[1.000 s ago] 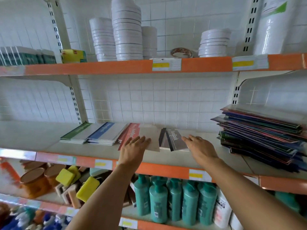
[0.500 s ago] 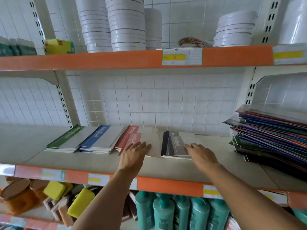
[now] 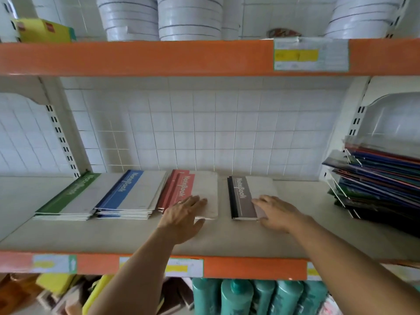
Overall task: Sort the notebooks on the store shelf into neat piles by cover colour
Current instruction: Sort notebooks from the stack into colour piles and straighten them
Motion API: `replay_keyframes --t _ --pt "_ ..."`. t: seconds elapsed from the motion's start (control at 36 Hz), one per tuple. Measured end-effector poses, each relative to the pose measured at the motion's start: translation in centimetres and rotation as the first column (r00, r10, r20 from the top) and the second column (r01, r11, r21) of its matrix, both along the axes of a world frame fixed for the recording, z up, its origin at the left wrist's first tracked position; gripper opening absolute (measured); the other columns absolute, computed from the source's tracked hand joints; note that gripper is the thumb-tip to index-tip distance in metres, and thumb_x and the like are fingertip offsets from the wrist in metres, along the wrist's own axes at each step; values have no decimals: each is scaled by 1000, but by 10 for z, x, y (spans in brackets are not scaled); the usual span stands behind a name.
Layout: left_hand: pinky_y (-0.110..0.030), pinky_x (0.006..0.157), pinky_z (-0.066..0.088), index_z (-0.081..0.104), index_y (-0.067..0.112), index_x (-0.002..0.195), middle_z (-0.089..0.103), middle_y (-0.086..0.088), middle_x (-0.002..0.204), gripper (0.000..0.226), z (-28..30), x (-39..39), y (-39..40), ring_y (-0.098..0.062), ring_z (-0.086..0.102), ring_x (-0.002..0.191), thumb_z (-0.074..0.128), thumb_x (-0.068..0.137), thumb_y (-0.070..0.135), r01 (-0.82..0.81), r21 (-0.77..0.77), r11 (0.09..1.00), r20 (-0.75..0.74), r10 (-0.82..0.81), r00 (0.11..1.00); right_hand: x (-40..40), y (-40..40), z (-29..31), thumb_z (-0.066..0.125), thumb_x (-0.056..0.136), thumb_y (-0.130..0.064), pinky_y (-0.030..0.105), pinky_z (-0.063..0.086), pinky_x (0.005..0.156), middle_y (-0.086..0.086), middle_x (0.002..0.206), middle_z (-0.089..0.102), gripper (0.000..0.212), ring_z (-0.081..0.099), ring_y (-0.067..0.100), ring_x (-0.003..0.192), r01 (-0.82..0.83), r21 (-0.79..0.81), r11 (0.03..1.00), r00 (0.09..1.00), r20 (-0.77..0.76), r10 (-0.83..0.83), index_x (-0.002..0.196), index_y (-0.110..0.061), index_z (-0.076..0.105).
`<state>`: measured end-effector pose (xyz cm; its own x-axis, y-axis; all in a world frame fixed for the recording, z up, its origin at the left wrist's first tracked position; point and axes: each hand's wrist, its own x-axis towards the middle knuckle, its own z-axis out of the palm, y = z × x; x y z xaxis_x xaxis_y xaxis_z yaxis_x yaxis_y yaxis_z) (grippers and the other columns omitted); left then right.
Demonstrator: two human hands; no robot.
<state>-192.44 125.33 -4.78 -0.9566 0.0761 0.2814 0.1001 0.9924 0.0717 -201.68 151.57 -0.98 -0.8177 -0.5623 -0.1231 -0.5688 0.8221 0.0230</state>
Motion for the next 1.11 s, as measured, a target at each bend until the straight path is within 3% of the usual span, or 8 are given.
replay_keyframes --t 0.08,0.28,0.42,0.67,0.83,1.11 --pt "-35 112 28 32 27 148 30 2 153 62 1 -6 -4 -21 28 142 48 93 50 10 -36 999 67 -8 998 -4 -2 -3 48 96 -35 37 37 107 0 154 22 61 28 24 139 -7 14 1000 999 -49 8 150 -27 22" --pt "-32 117 14 20 28 151 18 3 158 62 5 -17 -4 -19 15 146 45 97 45 -3 -66 998 126 11 992 -3 -8 -4 44 97 -35 35 28 111 2 154 23 60 29 22 137 -19 74 997 993 -116 27 151 -24 20" --pt "-34 116 15 16 27 152 17 -1 158 68 10 -14 1 -20 15 146 40 95 56 -23 -63 998 103 29 994 5 -8 -6 42 96 -50 35 27 112 1 155 25 65 30 22 138 8 23 1000 991 -135 -5 151 -22 20" --pt "-32 108 28 32 25 146 34 2 151 54 25 -9 42 -17 29 139 37 98 50 -21 11 1000 61 20 998 24 22 -9 41 97 -49 33 32 108 -2 151 33 60 37 20 133 93 -86 992 984 -143 -105 148 -22 27" --pt "-31 105 33 41 22 141 44 2 144 48 37 -2 90 -19 38 133 37 99 46 -1 -5 1000 39 1 999 42 76 -1 40 96 -51 35 39 100 -1 142 42 54 44 22 125 151 -132 980 972 -161 -172 142 -23 34" --pt "-33 101 37 42 28 140 44 7 143 47 48 14 212 -16 38 133 36 98 50 -17 -28 999 19 18 1000 75 199 15 41 96 -51 33 35 104 0 150 34 62 38 22 133 216 -180 960 953 -175 -247 149 -24 25"
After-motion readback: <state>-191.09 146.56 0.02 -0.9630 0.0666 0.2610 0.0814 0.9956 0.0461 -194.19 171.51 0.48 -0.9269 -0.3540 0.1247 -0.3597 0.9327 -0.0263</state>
